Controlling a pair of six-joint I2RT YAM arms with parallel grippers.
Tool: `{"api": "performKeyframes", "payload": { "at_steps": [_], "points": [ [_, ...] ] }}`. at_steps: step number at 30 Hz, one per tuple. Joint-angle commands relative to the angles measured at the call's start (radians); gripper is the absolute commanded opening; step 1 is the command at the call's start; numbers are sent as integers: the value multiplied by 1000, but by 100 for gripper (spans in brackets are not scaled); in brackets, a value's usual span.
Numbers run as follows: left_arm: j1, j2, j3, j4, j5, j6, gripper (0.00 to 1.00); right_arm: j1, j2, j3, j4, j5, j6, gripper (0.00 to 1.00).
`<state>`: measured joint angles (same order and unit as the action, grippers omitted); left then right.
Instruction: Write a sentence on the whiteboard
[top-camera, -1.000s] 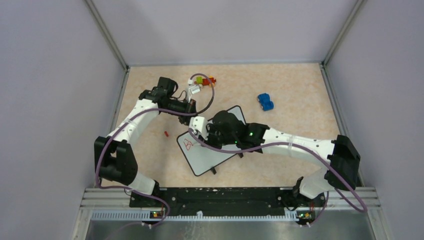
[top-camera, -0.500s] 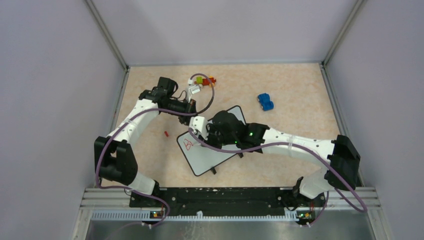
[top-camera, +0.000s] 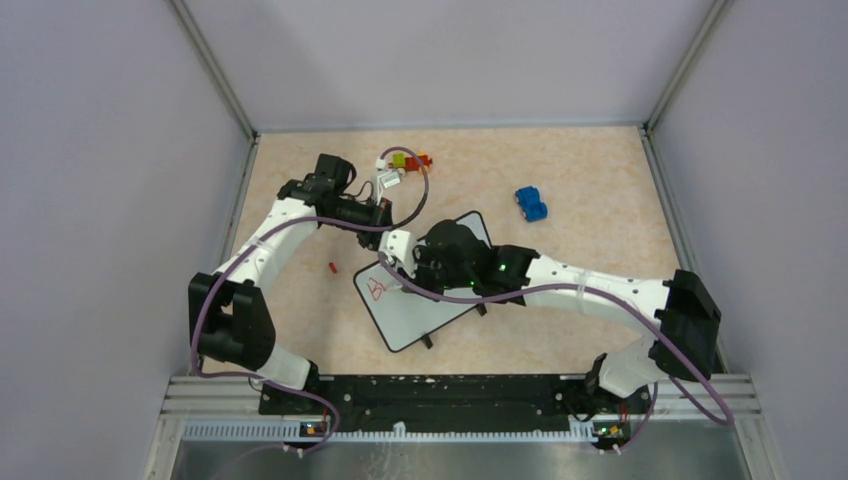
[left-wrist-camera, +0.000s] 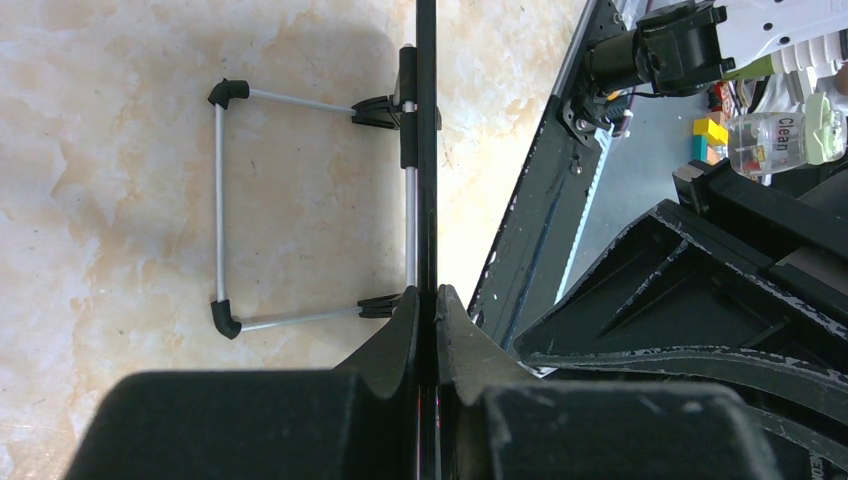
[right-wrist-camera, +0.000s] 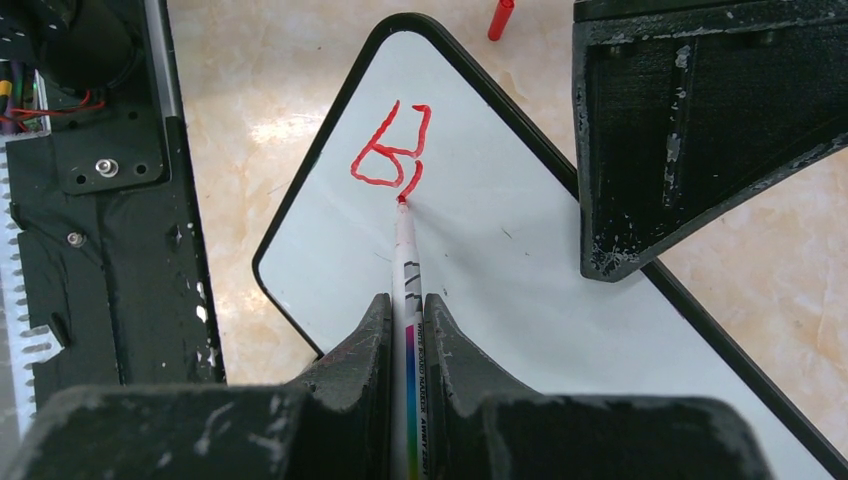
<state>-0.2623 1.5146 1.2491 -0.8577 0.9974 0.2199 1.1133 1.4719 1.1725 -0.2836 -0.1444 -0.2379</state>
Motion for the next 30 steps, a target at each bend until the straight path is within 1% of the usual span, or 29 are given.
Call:
{"api": "performKeyframes", "payload": {
  "at_steps": [1,23,30],
  "points": [
    [-6,-8,-2,-14,27,10,0,-24,-22,51,42,16,14,0],
    [-6,-13,-2,-12,23,7,0,-41,-37,69,45,3,33,0],
    [-6,-10,-2,-13,24,7,0,-50,-53,52,38,6,28,0]
  ]
}}
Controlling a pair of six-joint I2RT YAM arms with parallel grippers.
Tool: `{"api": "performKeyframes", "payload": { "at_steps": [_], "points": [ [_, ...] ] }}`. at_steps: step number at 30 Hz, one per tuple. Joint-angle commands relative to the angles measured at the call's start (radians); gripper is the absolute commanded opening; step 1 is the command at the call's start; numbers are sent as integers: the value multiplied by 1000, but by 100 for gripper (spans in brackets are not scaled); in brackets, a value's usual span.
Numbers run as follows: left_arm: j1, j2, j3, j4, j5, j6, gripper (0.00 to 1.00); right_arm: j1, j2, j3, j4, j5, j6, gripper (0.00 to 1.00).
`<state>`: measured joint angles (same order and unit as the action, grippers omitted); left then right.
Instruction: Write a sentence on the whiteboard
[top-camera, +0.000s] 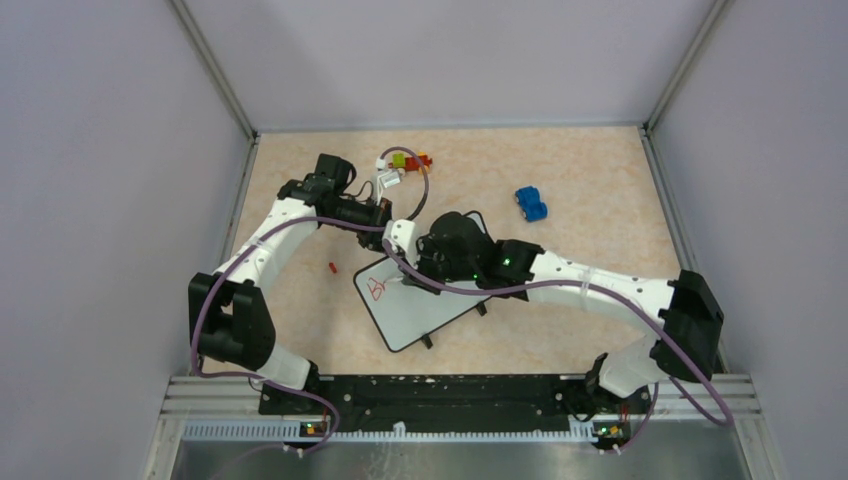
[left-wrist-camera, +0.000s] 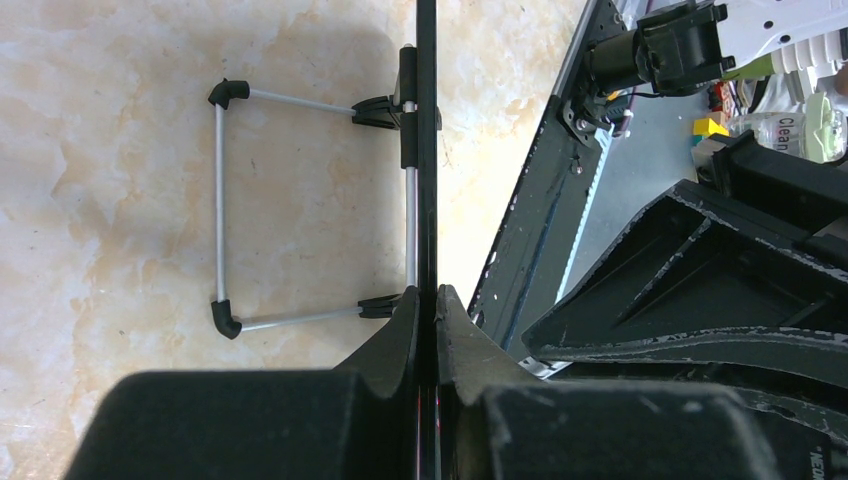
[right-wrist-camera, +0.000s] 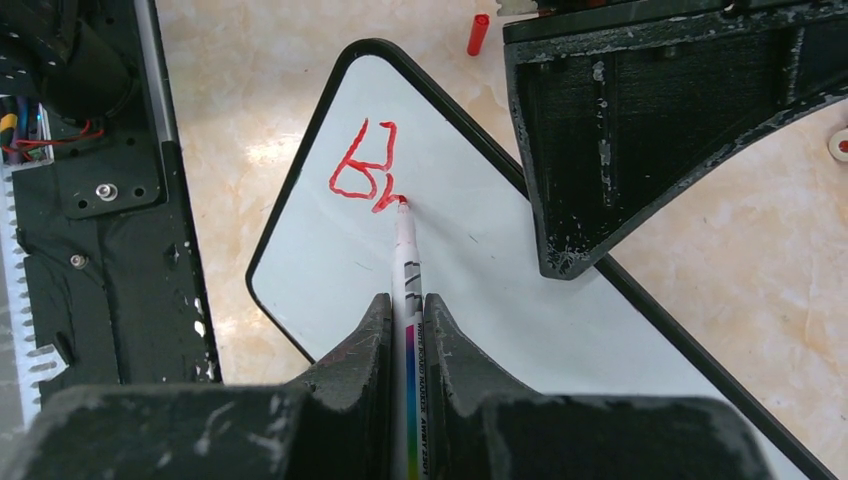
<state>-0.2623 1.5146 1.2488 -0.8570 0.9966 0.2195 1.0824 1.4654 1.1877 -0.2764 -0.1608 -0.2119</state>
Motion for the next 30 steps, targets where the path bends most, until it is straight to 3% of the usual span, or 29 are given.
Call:
{"api": "performKeyframes", "payload": {
  "at_steps": [1,12,30],
  "points": [
    [-6,-11,-1,-14,25,7,0,-18,-51,33,29,20,2,0],
    [-6,-8,-2,-14,26,8,0,-15,-92,-1,13,-80,-49,0],
    [-6,-10,-4,-13,26,8,0,4,-15,19,19,47,-38,0]
  ]
}}
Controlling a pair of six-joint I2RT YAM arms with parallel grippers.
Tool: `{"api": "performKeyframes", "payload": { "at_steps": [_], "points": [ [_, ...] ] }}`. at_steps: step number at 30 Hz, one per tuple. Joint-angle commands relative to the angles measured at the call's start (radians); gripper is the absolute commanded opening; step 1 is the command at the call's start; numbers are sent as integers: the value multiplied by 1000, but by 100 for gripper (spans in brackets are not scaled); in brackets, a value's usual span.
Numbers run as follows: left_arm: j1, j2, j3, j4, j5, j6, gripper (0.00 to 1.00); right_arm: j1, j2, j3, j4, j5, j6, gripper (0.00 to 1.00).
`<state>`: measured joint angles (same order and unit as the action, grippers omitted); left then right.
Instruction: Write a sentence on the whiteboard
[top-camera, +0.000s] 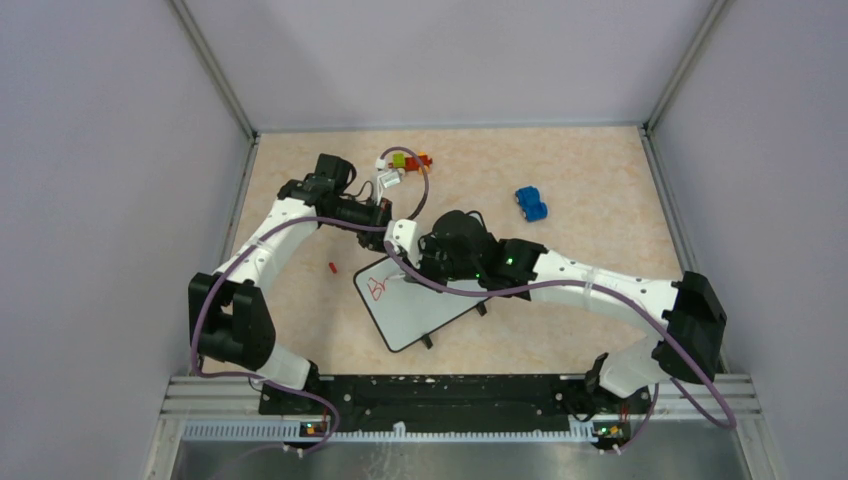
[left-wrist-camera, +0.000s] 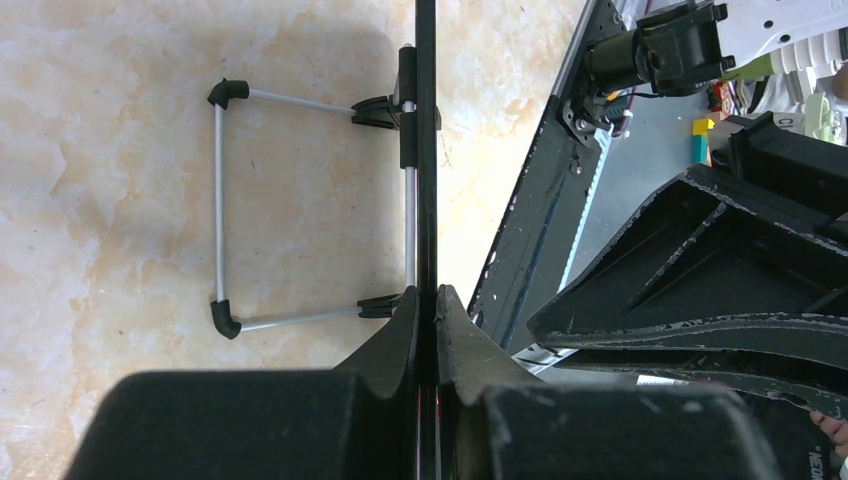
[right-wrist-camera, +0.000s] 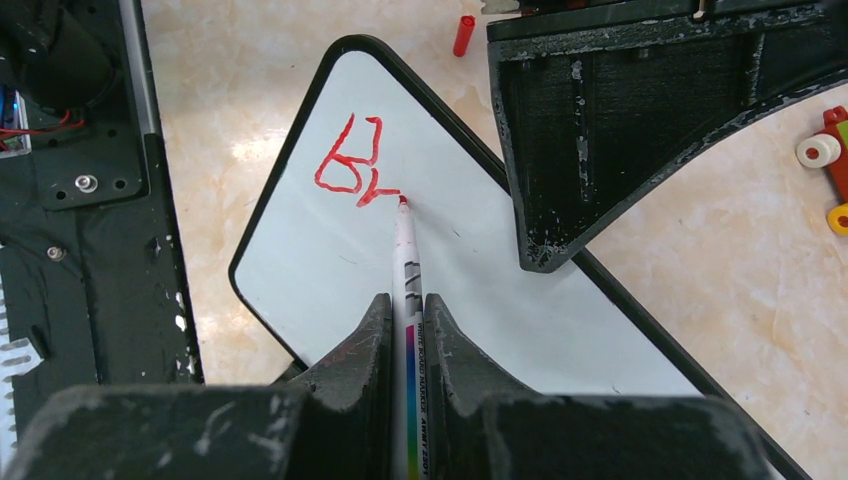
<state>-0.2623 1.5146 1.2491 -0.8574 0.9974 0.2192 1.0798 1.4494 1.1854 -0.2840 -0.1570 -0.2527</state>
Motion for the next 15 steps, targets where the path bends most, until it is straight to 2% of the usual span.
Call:
{"api": "performKeyframes", "payload": {
  "at_steps": [1,15],
  "points": [
    [-6,-10,-5,-13,24,8,0,8,2,23,26,51,3,0],
    [-6,-8,-2,-13,23,9,0,-9,-40,-12,23,92,4,0]
  ]
}}
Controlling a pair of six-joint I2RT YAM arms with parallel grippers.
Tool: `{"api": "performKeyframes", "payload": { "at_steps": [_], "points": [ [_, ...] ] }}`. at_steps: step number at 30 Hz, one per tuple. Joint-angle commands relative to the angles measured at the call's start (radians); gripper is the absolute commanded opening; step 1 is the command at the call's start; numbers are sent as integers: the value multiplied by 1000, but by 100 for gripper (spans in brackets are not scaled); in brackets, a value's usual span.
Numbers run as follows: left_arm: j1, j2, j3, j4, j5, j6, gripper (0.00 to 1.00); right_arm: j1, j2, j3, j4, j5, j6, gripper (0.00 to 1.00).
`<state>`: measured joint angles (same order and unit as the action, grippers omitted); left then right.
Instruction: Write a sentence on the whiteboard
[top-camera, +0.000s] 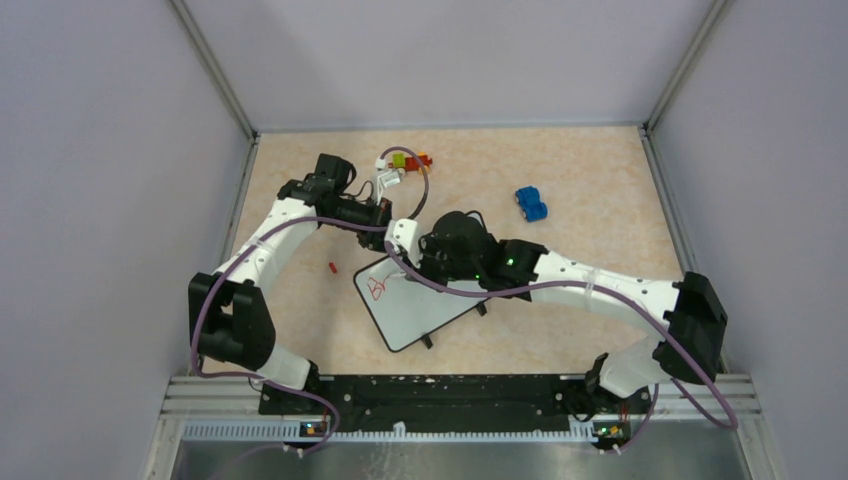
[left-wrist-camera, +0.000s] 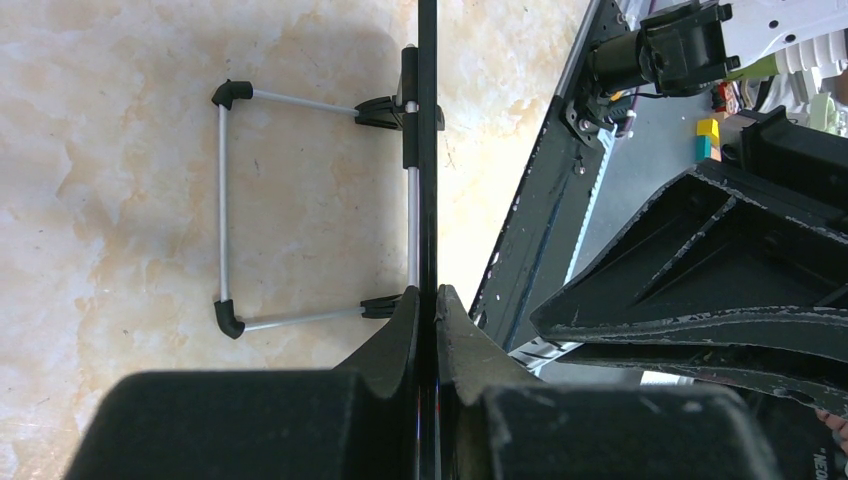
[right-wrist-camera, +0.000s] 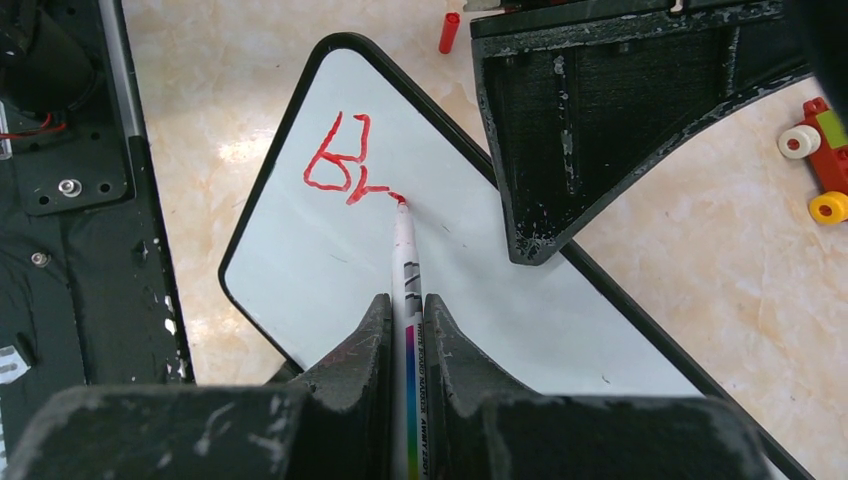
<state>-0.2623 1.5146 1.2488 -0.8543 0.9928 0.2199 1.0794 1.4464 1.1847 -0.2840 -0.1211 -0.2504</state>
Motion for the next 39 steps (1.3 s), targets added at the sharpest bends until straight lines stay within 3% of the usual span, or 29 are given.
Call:
{"api": "performKeyframes", "payload": {
  "at_steps": [1,28,39],
  "points": [
    [-6,-10,-2,-16,27,9,0,-9,-37,-13,23,54,2,0],
    [-6,-10,-2,-16,27,10,0,27,-11,-33,-28,6,-35,0],
    [-6,-12,-1,-17,29,9,0,24,-53,40,-30,-1,-28,0]
  ]
}}
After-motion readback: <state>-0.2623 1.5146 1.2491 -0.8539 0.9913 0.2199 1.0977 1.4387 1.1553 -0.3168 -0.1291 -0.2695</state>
